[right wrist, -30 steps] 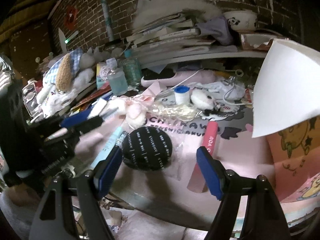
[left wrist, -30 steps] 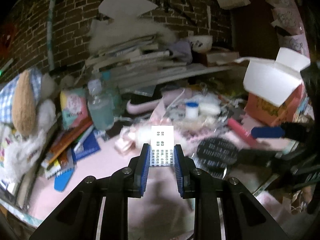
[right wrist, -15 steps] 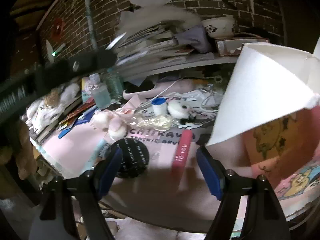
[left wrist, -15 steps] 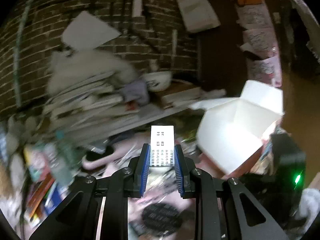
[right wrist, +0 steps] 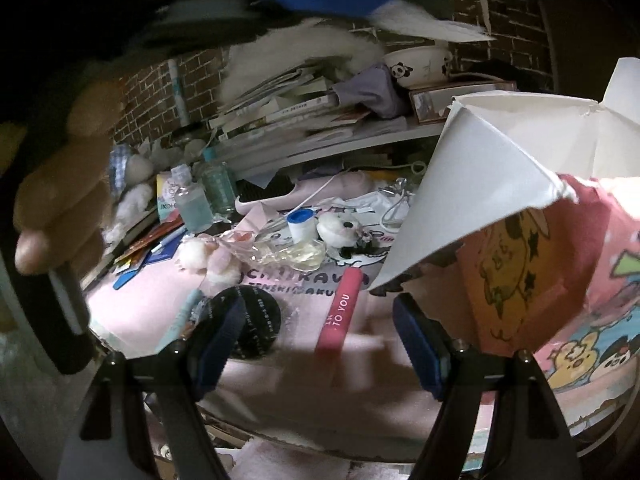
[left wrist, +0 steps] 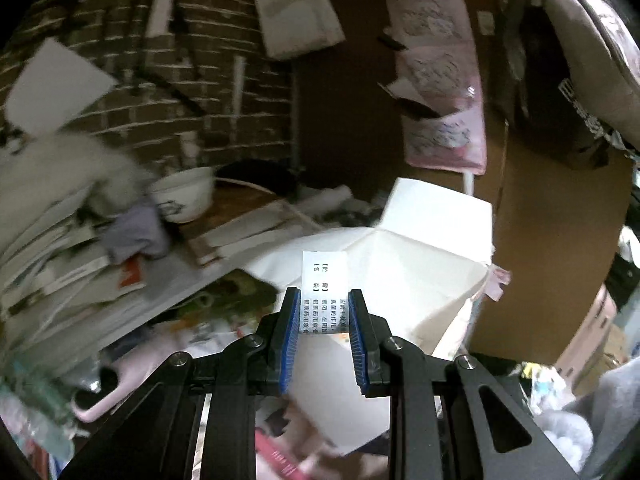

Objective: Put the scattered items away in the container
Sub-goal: 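Carry the white card with the left tool toward the white box, then lower the card into the white box and open the left tool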

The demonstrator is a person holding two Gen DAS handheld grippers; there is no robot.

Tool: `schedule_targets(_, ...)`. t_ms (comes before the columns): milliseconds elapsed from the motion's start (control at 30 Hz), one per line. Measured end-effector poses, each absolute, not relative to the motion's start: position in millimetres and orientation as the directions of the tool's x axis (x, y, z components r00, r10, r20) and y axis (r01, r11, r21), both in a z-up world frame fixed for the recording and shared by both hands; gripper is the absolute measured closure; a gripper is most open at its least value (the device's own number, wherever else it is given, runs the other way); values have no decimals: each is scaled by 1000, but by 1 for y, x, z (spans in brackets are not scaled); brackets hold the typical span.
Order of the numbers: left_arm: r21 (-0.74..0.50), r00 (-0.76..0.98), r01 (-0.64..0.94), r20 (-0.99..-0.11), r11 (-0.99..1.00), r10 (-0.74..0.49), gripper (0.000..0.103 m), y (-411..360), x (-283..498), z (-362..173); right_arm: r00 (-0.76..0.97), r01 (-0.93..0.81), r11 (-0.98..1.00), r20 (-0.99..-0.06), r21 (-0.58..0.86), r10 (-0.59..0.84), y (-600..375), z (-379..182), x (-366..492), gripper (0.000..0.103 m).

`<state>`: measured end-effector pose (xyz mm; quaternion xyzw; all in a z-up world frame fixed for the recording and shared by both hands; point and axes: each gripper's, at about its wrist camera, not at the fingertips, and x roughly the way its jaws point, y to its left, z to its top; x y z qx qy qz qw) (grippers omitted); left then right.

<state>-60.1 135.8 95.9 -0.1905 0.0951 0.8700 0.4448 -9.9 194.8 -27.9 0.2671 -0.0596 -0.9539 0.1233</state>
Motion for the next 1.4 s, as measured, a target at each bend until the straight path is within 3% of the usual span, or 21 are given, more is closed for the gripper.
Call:
schedule_targets(400,-50,-315,-899,-618,-436,721,85,209,-86,88,-821,210,-955,-493,211,-289,199,-31,-8,29)
schedule_targets(633,-9,-309,-898,-699,-439,645,84,227,-94,71,-815,215,-949,-493,229,-303,198,-32,-9,29)
schedule_targets(867,-17,-296,-902,-704,-432,645,68,225,-91,63,-812,217,-947,-496,236,-309,194,-33,-10,29)
schedule_targets(933,-13,-299,-903,-698,-429,650,55,224,-89,64,-812,216,-947,-496,236,-309,193,-33,-10,29)
schedule_targets(1000,5,-321,-900,-685,-437,654,30,221,-87,67,-812,216,-947,-495,238,-310,191,-32,-11,29)
schedule_targets(1200,-16,-369,-880,-608,-475,703,16,197,-81,82,-811,215,-948,-497,236,-308,184,-32,-12,29)
schedule_targets(1400,47,-576,-768,-486,-639,657,13,156,-70,95,-816,209,-952,-495,226,-297,178,-32,-12,29)
